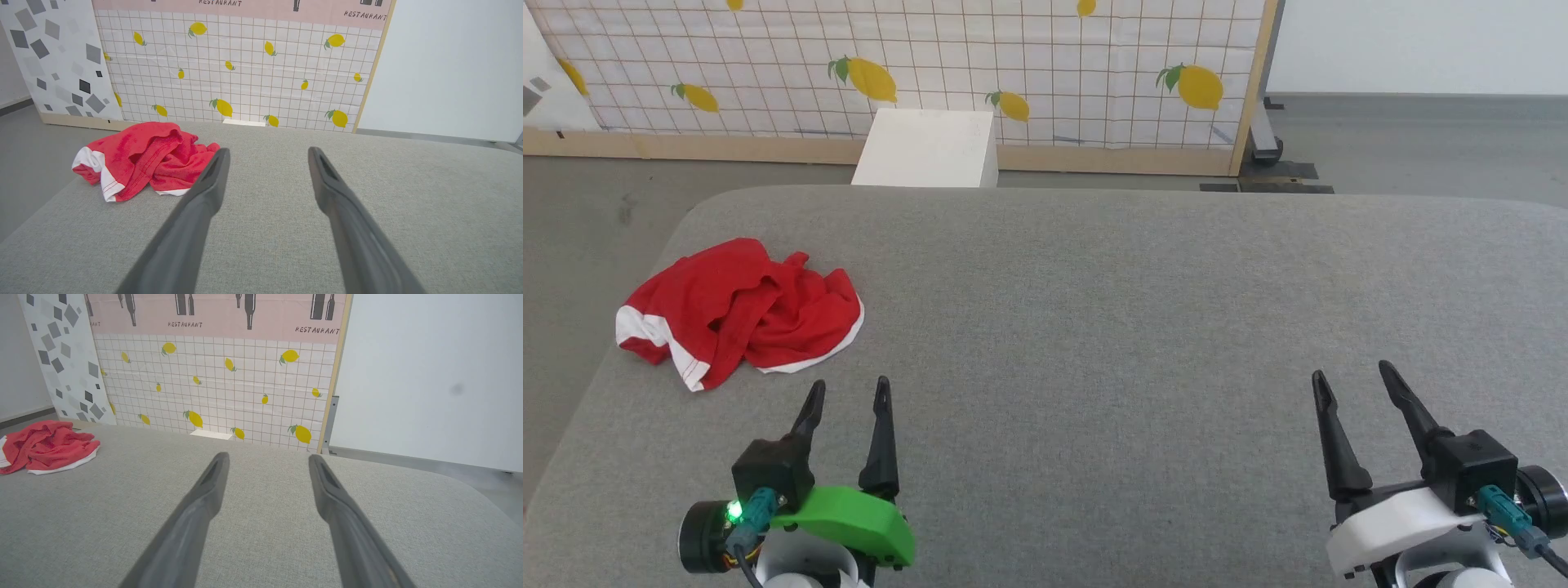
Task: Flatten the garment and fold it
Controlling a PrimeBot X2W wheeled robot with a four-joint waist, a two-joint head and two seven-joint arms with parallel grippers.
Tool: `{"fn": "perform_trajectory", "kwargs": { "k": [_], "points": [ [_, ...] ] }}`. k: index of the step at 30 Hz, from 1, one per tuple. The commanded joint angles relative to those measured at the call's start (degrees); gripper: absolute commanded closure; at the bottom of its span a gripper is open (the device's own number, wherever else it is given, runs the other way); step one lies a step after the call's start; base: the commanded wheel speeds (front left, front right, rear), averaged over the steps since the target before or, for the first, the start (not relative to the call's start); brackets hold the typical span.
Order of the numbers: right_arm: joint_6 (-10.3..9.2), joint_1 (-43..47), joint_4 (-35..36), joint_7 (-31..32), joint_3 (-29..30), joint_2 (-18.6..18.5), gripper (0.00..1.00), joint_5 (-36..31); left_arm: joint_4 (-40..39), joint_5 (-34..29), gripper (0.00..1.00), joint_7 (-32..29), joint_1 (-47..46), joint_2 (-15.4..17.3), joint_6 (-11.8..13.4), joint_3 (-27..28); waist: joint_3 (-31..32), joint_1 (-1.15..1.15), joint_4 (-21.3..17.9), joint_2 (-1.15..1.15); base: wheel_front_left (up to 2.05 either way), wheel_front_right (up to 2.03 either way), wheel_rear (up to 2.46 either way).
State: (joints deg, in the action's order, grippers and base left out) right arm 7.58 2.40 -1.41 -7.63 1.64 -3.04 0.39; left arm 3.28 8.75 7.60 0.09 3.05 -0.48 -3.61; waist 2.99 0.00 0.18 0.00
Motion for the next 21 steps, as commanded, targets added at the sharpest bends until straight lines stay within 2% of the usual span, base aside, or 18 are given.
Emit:
{"fn": "perform_trajectory", "kwargs": {
  "k": [1, 21],
  "points": [
    [-0.05, 0.56, -0.25, -0.7, 0.14, 0.08, 0.0, 0.22, 0.28, 0.55, 0.0, 0.7, 1.13, -0.09, -0.2, -0.22, 0.06, 0.0, 0.01, 0.0, 0.0, 0.0, 0.0],
    [-0.06, 0.83, -1.36, -3.04, 0.92, 0.11, 0.0, 0.9, 1.94, 2.96, 0.0, 3.05, 1.1, -0.12, 0.59, -1.32, 0.4, 0.0, 0.05, 0.0, 0.0, 0.0, 0.0]
  ]
}}
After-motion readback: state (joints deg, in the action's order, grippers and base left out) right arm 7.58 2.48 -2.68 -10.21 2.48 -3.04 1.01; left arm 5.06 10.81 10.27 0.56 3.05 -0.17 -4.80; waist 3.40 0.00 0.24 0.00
